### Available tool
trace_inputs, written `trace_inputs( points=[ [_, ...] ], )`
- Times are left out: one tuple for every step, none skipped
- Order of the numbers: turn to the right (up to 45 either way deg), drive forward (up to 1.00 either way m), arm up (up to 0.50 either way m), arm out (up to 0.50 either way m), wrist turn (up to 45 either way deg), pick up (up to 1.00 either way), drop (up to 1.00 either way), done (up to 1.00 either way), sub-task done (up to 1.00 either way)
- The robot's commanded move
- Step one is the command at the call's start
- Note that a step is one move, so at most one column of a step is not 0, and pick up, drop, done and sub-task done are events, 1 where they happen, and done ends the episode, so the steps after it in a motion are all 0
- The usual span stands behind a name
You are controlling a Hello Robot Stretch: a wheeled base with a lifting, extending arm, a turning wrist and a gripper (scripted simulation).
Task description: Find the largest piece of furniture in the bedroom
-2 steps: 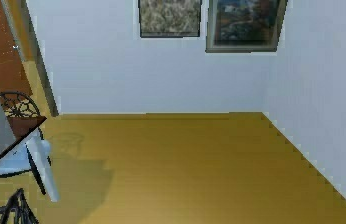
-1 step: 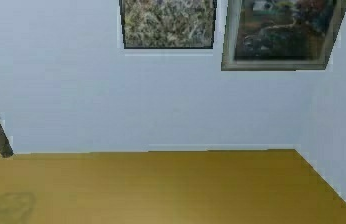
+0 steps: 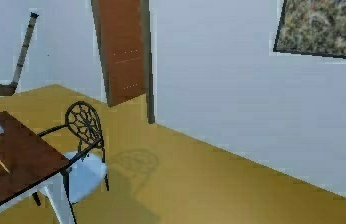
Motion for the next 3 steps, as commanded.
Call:
trace_inputs(
  points=[
    [0.0,0.9,0.0,0.0,0.0,0.0,0.0,0.0,0.0],
    [-45.0,0.0,0.0,0.0,0.0,0.0,0.0,0.0,0.0],
    [-45.0,0.0,0.0,0.0,0.0,0.0,0.0,0.0,0.0]
  ],
)
